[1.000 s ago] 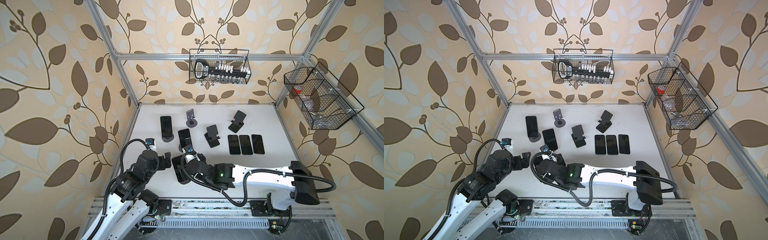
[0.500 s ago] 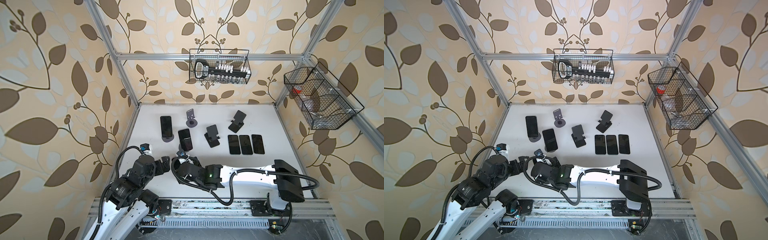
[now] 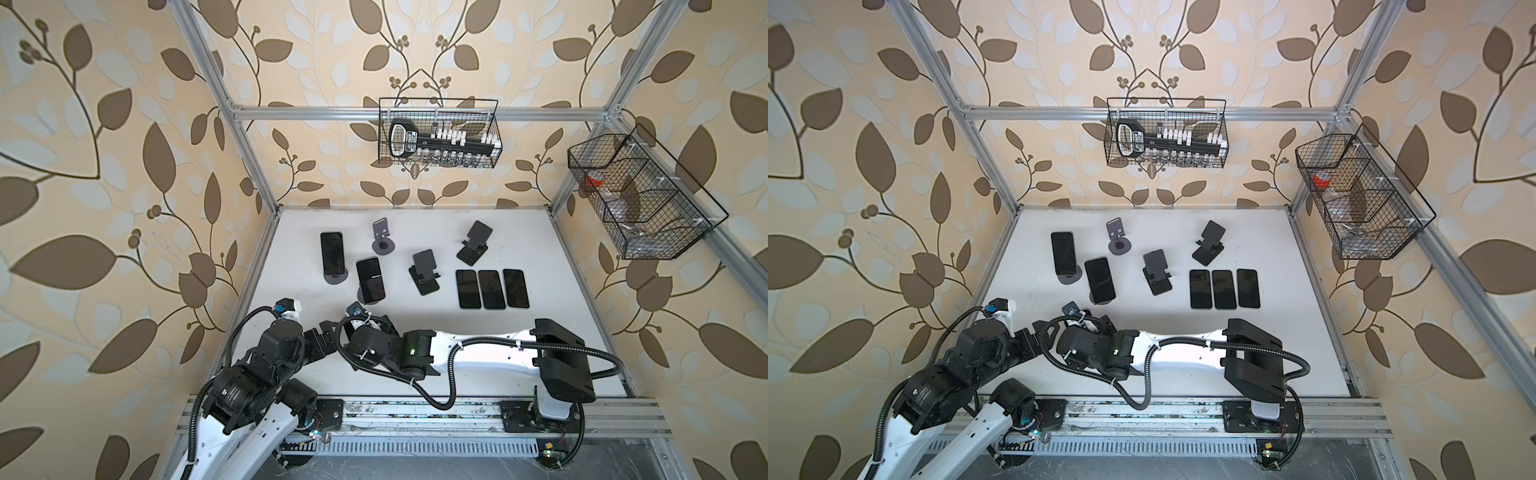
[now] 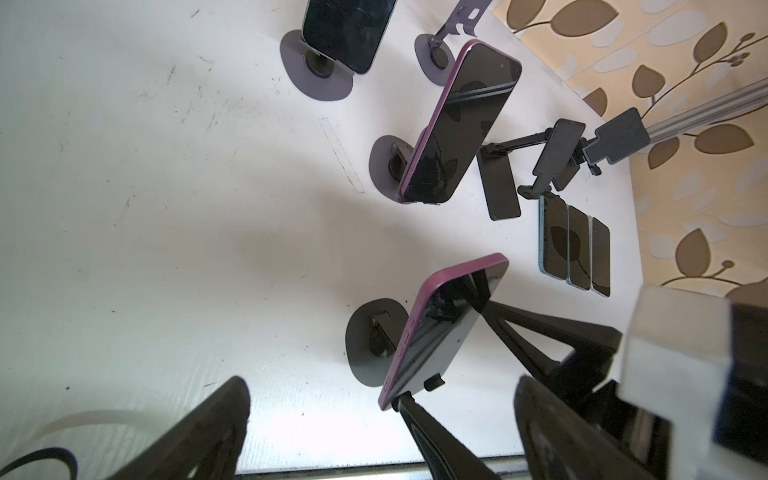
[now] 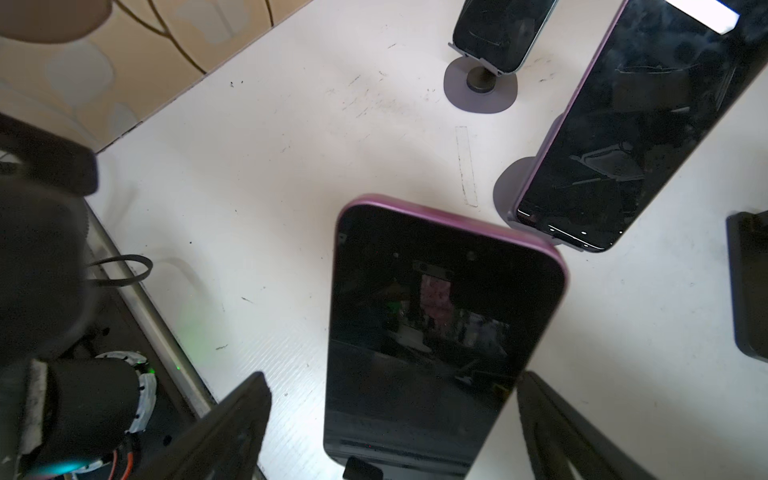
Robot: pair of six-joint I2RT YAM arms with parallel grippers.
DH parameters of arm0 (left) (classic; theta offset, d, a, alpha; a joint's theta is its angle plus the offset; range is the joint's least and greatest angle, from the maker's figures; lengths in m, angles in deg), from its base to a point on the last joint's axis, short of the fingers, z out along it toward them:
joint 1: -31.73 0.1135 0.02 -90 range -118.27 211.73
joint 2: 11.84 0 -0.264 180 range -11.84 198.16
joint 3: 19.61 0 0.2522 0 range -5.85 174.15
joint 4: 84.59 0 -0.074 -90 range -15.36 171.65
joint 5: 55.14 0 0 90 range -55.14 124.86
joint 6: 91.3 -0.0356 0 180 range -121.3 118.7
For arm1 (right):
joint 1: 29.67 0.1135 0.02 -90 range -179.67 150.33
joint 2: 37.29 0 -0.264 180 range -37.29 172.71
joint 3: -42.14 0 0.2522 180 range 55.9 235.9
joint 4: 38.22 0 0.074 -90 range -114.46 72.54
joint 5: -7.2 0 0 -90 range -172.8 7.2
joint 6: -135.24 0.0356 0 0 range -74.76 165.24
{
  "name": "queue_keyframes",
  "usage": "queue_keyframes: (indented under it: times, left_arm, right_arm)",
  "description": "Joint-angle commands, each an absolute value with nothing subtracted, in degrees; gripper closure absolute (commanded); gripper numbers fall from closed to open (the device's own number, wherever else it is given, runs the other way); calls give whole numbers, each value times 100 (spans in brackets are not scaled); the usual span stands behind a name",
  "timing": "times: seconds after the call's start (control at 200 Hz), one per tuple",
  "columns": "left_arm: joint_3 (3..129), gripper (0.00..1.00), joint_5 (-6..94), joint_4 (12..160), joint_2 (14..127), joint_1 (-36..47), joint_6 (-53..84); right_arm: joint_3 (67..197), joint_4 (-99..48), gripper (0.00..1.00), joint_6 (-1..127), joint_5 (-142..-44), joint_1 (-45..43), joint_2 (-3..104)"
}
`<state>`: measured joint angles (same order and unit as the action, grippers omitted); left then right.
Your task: Remove the phone from the phone stand
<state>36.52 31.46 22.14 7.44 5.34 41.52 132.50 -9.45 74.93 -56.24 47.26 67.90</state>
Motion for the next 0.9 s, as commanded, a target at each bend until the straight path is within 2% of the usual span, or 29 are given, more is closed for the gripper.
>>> queue_keyframes:
  times: [0.0, 0.895]
  left_arm:
    - [3556, 1, 3312, 2047, 572, 563, 4445]
    - [3465, 1, 3293, 2119, 519, 563, 4501]
  right_arm:
    - [13499, -908, 6, 7442, -5675, 4739, 6918]
    - [13695, -754, 5, 7504, -5792, 4478, 7267]
